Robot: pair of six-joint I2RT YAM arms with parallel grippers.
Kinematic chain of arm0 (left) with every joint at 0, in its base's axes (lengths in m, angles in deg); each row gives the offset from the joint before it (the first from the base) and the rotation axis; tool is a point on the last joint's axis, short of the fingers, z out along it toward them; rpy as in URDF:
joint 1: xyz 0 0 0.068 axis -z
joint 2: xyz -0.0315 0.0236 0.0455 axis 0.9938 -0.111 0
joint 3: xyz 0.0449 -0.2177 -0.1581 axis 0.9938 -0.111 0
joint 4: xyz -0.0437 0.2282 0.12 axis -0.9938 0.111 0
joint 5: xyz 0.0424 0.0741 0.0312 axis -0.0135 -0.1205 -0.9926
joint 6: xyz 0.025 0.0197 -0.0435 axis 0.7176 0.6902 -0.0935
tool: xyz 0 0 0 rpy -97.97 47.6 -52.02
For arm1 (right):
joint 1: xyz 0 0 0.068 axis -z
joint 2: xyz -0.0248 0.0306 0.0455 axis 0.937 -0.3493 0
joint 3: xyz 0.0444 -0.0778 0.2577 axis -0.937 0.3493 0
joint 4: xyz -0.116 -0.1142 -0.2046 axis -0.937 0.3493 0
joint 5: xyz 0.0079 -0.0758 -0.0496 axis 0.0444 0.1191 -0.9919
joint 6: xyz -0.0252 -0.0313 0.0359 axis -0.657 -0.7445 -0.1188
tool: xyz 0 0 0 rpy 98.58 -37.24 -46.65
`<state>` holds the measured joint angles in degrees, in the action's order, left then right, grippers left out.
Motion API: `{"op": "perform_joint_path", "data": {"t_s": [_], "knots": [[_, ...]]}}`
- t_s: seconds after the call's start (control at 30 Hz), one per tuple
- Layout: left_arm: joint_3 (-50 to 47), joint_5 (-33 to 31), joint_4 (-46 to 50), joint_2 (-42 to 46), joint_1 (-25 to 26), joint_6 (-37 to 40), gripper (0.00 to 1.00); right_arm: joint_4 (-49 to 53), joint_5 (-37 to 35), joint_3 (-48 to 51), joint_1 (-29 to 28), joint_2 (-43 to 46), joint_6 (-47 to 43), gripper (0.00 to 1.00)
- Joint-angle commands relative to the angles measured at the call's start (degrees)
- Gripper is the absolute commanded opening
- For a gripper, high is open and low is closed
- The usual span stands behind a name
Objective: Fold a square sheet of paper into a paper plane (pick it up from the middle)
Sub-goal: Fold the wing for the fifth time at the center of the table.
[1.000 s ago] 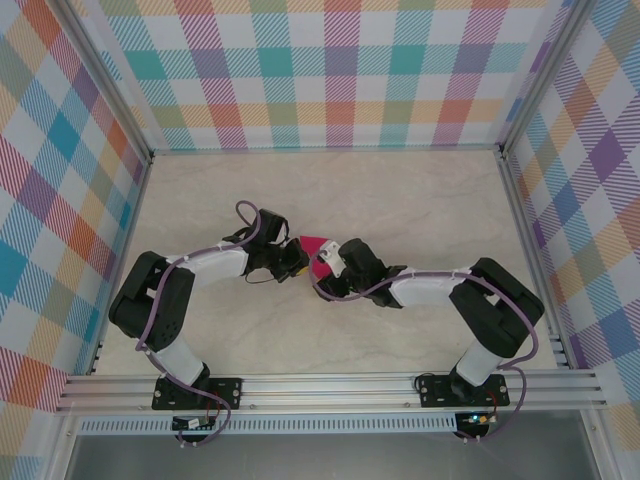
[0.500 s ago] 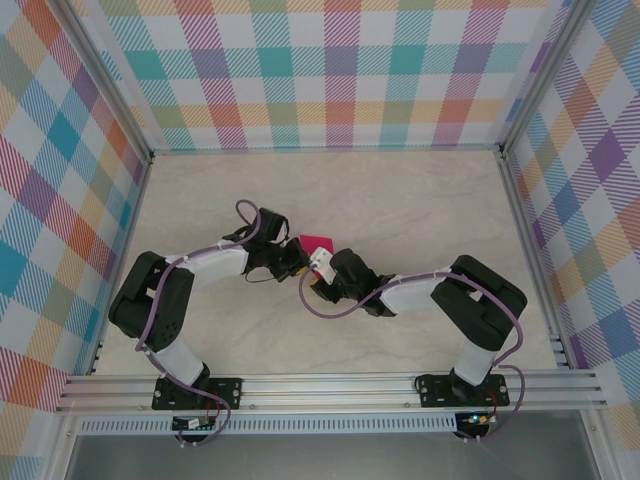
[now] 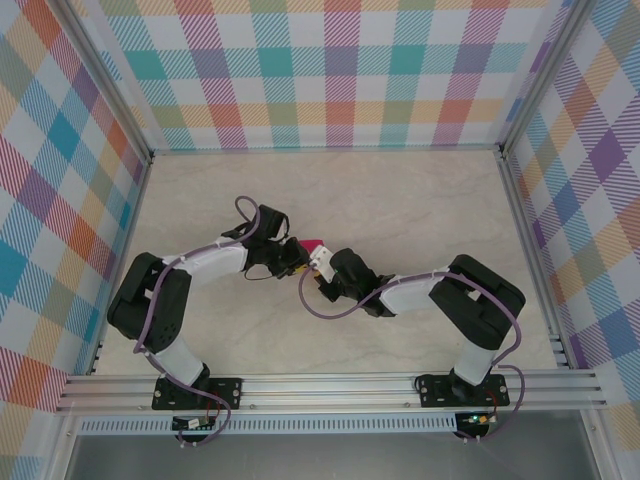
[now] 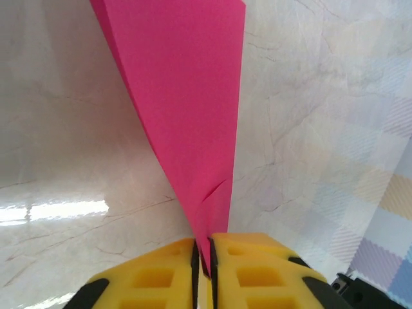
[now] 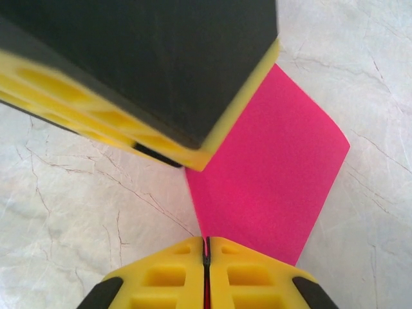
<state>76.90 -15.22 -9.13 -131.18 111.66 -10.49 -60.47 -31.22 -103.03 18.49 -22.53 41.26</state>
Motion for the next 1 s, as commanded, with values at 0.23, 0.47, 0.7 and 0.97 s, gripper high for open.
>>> {"op": "perform_joint_path", "data": {"t_s": [0.23, 0.47, 0.7, 0.97], "knots": [[-0.34, -4.38, 8.02, 10.21, -5.14, 4.37, 0.49, -1.92, 8.85, 1.58, 1.68, 1.16, 10.75, 0.05], [-5.3, -4.22, 3.9, 13.56, -5.54, 3.89, 0.63, -3.62, 14.91, 3.54, 3.89, 2.3, 18.67, 0.05], [-10.0, -3.13, -3.8, 15.76, -5.38, 3.08, 0.64, -7.33, 20.45, 5.69, 6.97, 4.18, 27.41, 0.05], [-13.34, -0.84, -12.04, 13.82, -3.44, 0.67, 0.57, -11.82, 26.44, 6.6, 10.41, 2.71, 35.66, 0.05]]}}
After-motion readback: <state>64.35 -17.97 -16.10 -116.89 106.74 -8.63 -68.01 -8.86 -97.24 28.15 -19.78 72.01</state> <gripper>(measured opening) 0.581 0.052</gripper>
